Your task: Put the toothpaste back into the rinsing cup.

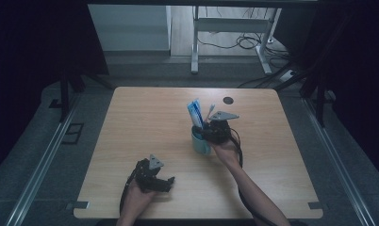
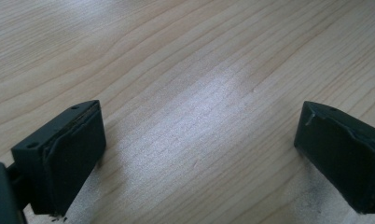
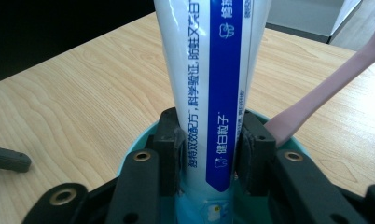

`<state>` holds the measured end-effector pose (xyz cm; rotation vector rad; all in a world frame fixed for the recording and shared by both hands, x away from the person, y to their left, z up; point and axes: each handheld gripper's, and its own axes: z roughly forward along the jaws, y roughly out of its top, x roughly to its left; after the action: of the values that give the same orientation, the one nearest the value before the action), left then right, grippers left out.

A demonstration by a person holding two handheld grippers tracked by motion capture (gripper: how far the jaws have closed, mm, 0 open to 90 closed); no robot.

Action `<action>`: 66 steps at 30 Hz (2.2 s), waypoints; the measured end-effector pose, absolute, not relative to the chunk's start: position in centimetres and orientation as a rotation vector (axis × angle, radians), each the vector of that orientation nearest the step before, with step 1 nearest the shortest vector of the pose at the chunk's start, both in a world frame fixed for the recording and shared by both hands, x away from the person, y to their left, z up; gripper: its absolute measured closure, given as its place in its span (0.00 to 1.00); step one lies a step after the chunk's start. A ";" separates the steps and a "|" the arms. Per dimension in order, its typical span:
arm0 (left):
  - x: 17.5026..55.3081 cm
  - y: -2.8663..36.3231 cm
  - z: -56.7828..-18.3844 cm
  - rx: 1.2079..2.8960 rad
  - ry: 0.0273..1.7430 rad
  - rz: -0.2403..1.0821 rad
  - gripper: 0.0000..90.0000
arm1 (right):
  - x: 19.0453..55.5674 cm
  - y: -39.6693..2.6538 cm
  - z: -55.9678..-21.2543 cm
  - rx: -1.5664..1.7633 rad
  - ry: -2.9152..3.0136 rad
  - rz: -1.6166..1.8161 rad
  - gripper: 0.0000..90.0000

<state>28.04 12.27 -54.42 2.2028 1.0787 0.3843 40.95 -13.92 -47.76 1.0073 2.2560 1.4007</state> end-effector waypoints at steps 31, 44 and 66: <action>28.0 12.3 -54.4 2.203 1.079 0.383 0.02 | 40.2 -14.5 -45.5 0.942 2.391 1.324 0.34; 28.0 12.3 -54.4 2.204 1.078 0.383 0.02 | 39.7 -14.9 -44.8 0.968 2.452 1.331 0.22; 28.0 12.3 -54.4 2.205 1.077 0.386 0.02 | 38.2 -16.7 -44.2 0.914 2.480 1.272 0.14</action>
<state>28.05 12.27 -54.41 2.2049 1.0771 0.3855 38.20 -16.72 -44.16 0.9136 2.4804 1.2721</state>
